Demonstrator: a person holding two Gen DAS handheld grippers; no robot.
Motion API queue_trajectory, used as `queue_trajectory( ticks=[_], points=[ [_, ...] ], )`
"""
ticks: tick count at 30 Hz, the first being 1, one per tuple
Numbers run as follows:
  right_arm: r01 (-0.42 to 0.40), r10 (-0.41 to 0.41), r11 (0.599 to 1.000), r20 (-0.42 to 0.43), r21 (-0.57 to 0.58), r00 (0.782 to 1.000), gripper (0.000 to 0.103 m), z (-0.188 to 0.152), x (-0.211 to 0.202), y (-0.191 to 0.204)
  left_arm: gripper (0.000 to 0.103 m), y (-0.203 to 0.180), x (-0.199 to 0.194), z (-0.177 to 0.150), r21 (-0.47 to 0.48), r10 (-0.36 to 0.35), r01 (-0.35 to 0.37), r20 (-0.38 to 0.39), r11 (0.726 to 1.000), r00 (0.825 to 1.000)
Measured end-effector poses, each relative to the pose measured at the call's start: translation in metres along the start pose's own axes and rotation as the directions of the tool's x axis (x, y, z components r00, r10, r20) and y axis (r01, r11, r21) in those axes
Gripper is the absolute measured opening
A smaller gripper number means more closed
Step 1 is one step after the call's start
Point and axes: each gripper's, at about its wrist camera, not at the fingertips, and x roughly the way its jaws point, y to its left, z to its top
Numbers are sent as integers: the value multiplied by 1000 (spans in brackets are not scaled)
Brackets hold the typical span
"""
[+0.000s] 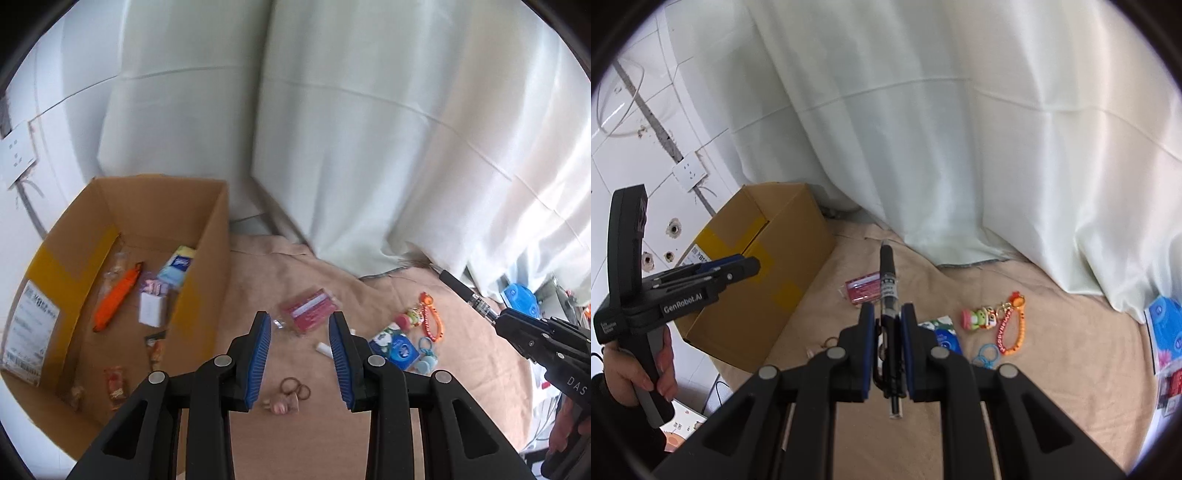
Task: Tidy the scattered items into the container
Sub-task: 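Carry the pig plush keychain and black pen over the cardboard box with both tools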
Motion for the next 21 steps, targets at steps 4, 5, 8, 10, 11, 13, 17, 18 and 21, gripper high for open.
queue_trajectory(
  ticks=[4, 5, 8, 10, 11, 13, 17, 18, 21],
  points=[
    [-7, 7, 1000, -19, -2, 1000, 17, -5, 5, 3, 45, 3, 26, -24, 38, -8, 10, -71, 999, 997],
    [-6, 6, 1000, -24, -5, 1000, 17, -7, 5, 4, 51, 3, 39, -33, 36, -2, 6, -106, 999, 994],
    [-3, 3, 1000, -35, -5, 999, 17, -13, 4, 4, 80, 6, 66, -55, -6, -2, 2, -112, 1000, 994],
    [6, -6, 1000, -41, 1, 999, 17, -17, 4, 3, 81, 8, 86, -68, -5, 16, -17, -134, 1000, 991],
    [9, -8, 1000, -44, 8, 999, 17, -19, 3, 2, 81, 8, 94, -73, 3, 37, -37, -150, 999, 988],
    [17, -16, 1000, -49, 21, 999, 17, -24, 2, -1, 81, 8, 110, -85, 5, 65, -65, -175, 998, 982],
    [28, -26, 999, -60, 40, 998, 17, -30, 2, -6, 81, 9, 131, -106, 20, 101, -98, -221, 995, 970],
    [30, -28, 999, -61, 41, 998, 17, -30, 1, -6, 81, 10, 137, -110, 26, 112, -109, -226, 994, 968],
    [34, -31, 998, -61, 44, 998, 17, -32, 0, -7, 81, 9, 148, -114, 39, 122, -116, -239, 993, 963]
  ],
)
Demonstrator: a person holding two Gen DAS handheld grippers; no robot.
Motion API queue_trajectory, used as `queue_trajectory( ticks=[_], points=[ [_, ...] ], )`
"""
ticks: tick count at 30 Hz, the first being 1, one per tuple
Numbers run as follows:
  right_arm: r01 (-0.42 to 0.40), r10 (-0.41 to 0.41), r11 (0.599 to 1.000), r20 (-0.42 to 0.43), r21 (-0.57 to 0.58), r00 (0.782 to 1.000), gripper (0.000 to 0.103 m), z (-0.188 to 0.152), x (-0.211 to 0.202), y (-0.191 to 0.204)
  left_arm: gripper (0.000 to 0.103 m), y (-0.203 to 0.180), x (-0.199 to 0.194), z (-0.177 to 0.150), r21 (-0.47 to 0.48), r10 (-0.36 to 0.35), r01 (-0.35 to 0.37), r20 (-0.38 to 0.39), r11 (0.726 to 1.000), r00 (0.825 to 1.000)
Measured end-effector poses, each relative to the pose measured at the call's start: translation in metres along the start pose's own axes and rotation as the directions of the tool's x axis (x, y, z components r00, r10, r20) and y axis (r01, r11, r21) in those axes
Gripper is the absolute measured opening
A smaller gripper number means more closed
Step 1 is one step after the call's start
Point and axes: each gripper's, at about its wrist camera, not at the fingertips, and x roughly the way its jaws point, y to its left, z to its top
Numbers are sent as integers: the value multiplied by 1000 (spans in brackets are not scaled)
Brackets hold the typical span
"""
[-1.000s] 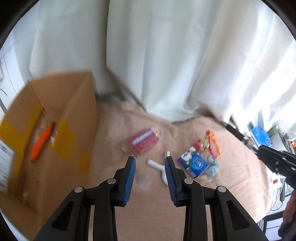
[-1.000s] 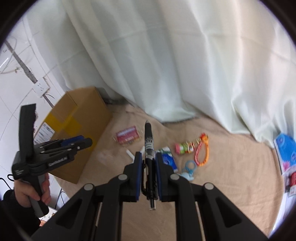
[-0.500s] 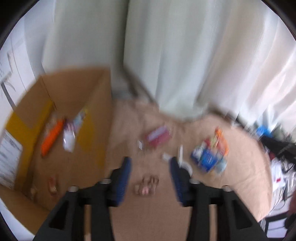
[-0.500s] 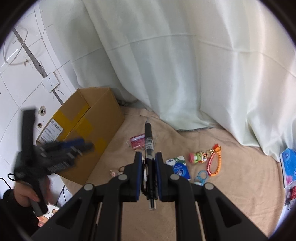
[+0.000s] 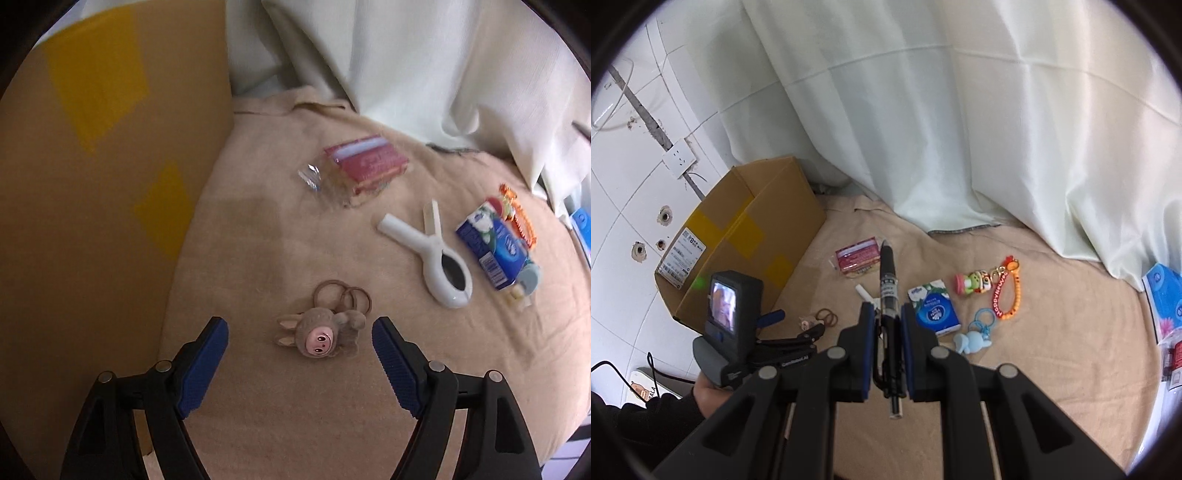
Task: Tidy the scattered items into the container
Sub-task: 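Carry the pig plush keychain and black pen over the cardboard box with both tools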
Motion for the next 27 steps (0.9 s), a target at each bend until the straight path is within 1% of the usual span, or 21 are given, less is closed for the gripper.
queue_trajectory(
  ticks=[1, 5, 7, 8, 10, 11, 13, 15, 17, 21, 23, 25, 27],
  points=[
    [1, -1, 1000, 0, 1, 1000, 17, 0, 0, 0, 81, -1, 3, 0, 3, -2, 2, -8, 1000, 1000],
    [4, -4, 1000, 0, 1, 1000, 17, 0, -1, 1, 81, -7, 12, -1, 41, 39, -38, -23, 998, 999],
    [4, -4, 1000, 0, 0, 1000, 17, 0, -1, 2, 80, -8, 13, -2, 55, 48, -47, -9, 997, 999],
    [5, -5, 1000, -4, -1, 1000, 17, 0, 0, 2, 79, -7, 12, -2, 55, 47, -47, -4, 997, 999],
    [3, -3, 1000, -10, 2, 1000, 17, 0, 2, 2, 50, -4, 8, -1, 40, 43, -43, 12, 998, 999],
    [3, -3, 1000, -12, 4, 1000, 17, -1, 3, 2, 47, -3, 5, 0, 34, 35, -35, 15, 999, 999],
    [2, -2, 1000, -13, 3, 1000, 17, -1, 4, 3, 47, -1, 1, 2, 29, 13, -14, 18, 999, 1000],
    [1, -1, 1000, -16, 3, 1000, 17, -1, 5, 3, 47, -1, -2, 4, 33, 26, -26, 21, 999, 999],
    [1, -1, 1000, -14, 1, 1000, 17, 0, 5, 5, 47, 1, -10, 9, 19, 6, -6, 19, 1000, 1000],
    [-2, 2, 1000, 4, -1, 1000, 17, 2, 1, 6, 47, 4, -52, 22, 7, -27, 27, 85, 1000, 996],
    [-3, 4, 1000, 10, -2, 1000, 17, 5, 1, 7, 47, 5, -72, 29, -2, -41, 41, 105, 999, 994],
    [-5, 5, 1000, 20, -6, 1000, 17, 7, -2, 8, 47, 7, -95, 37, -9, -56, 58, 133, 998, 990],
    [-8, 8, 1000, 34, -11, 999, 17, 10, -5, 9, 47, 7, -121, 48, -2, -55, 56, 171, 998, 984]
  ],
)
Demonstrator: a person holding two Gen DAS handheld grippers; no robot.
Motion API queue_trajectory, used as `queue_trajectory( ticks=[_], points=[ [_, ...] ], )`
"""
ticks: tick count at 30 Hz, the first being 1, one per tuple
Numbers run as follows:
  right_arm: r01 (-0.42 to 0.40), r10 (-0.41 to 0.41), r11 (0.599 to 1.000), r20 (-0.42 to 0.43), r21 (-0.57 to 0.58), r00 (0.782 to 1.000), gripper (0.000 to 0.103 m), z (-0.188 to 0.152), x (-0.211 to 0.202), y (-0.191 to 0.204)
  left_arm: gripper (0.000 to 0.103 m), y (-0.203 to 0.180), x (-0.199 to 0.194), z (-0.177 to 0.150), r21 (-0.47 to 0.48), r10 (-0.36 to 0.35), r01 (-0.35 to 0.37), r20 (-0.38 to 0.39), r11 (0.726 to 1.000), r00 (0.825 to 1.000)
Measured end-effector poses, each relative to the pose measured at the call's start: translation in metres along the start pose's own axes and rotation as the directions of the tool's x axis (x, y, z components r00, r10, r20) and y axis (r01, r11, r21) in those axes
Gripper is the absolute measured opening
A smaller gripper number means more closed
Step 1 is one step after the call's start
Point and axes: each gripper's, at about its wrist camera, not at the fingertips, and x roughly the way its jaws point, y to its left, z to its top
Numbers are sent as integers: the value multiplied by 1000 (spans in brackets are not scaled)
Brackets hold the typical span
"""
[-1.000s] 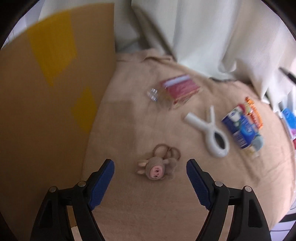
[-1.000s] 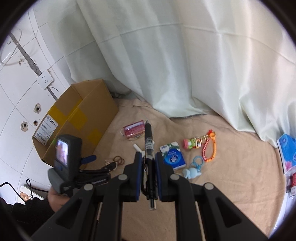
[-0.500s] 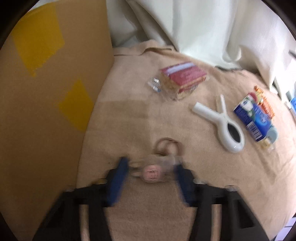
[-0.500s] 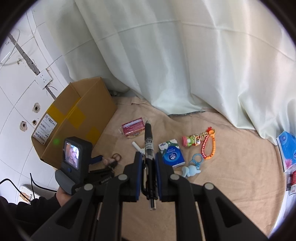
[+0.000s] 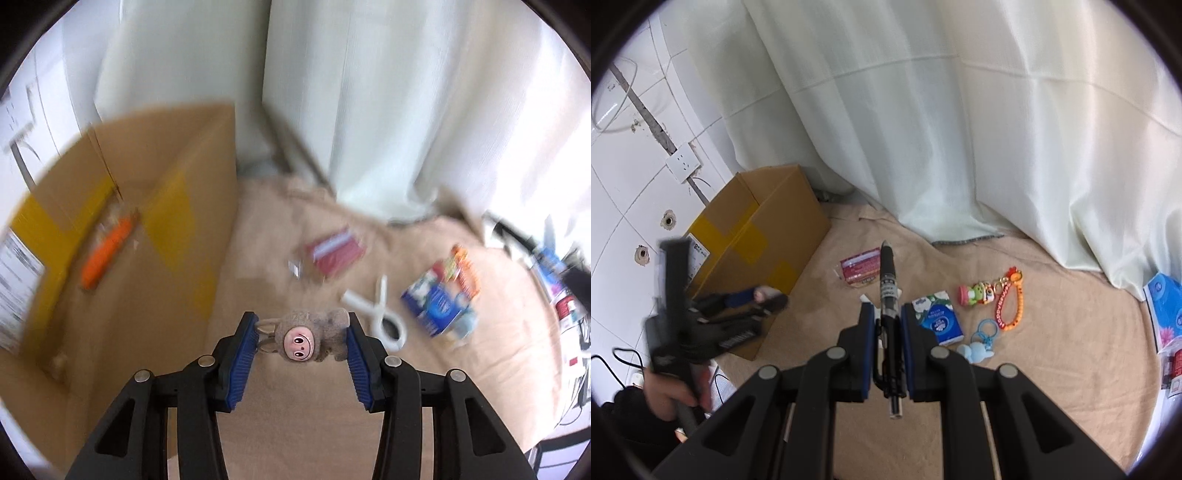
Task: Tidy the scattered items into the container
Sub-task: 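Carry the pig plush keychain and black pen over the cardboard box with both tools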
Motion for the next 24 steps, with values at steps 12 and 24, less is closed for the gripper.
queue_trajectory(
  ticks=[12, 24],
  points=[
    [-21, 23, 999, 61, -24, 998, 17, 17, -11, 4, 47, -1, -67, 38, -16, -16, 18, 98, 1000, 995],
    [-116, 141, 977, 136, -179, 981, 17, 71, -8, 61, 47, 58, -112, 71, -74, 95, -83, 183, 994, 978]
  ],
)
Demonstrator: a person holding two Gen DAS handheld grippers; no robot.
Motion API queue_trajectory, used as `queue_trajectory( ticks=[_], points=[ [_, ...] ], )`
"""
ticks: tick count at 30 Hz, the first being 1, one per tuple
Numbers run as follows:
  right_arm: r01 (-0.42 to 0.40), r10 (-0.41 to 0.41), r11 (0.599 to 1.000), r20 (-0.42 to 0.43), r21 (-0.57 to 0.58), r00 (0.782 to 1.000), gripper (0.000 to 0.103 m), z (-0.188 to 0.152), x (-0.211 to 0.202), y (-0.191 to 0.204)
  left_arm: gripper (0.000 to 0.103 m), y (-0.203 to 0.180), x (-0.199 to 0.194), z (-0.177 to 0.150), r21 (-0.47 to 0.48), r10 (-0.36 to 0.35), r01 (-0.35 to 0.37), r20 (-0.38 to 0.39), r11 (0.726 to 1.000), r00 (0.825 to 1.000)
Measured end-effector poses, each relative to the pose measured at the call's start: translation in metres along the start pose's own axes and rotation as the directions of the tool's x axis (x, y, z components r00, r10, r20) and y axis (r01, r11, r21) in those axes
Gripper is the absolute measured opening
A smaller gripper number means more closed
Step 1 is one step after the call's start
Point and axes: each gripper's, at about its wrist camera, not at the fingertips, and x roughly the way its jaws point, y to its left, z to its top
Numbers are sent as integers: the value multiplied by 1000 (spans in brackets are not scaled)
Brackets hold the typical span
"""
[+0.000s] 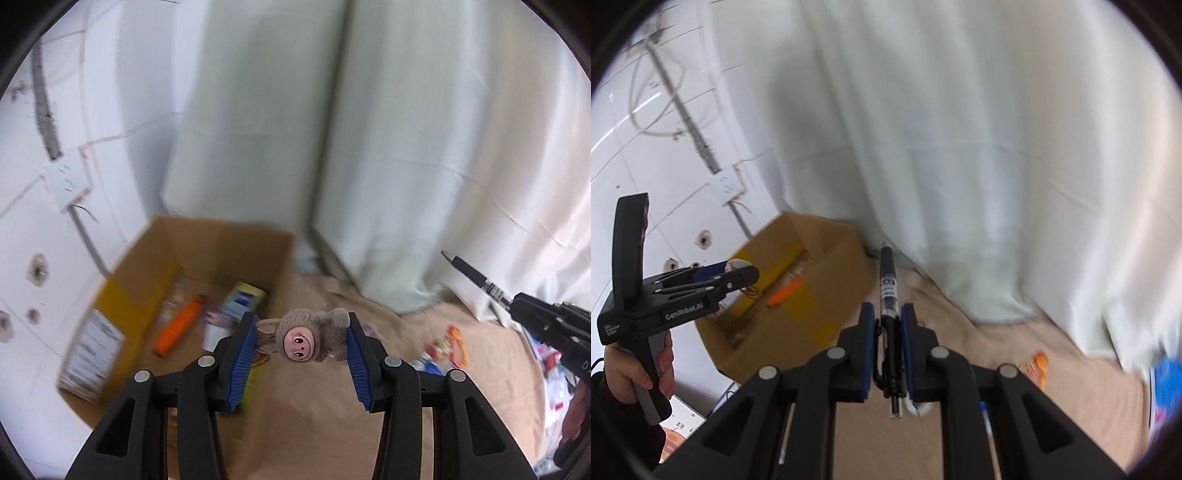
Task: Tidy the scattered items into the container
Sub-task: 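Carry the pig plush keychain and black pen over the cardboard box with both tools, then open both tools to drop the pig keychain and pen into the box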
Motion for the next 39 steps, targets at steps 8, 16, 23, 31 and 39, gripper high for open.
queue_trajectory(
  ticks=[8, 16, 23, 31, 39],
  points=[
    [-176, 175, 981, -22, -83, 984, 17, 46, 74, 79, 47, 87, 12, 16, -58, 130, -130, -1, 990, 991],
    [-212, 189, 971, -184, -114, 965, 17, 43, 180, 138, 47, 138, 60, -9, -95, 167, -174, -80, 980, 983],
    [-208, 165, 968, -272, -138, 948, 32, 32, 222, 158, 47, 158, 83, -32, -146, 137, -156, -134, 977, 982],
    [-162, 132, 977, -201, -140, 971, 80, 42, 204, 150, 47, 159, 81, -37, -163, 137, -159, -134, 974, 981],
    [-132, 126, 989, -90, -71, 988, 87, 53, 146, 111, 102, 144, 71, -27, -140, 178, -195, -128, 971, 976]
  ],
)
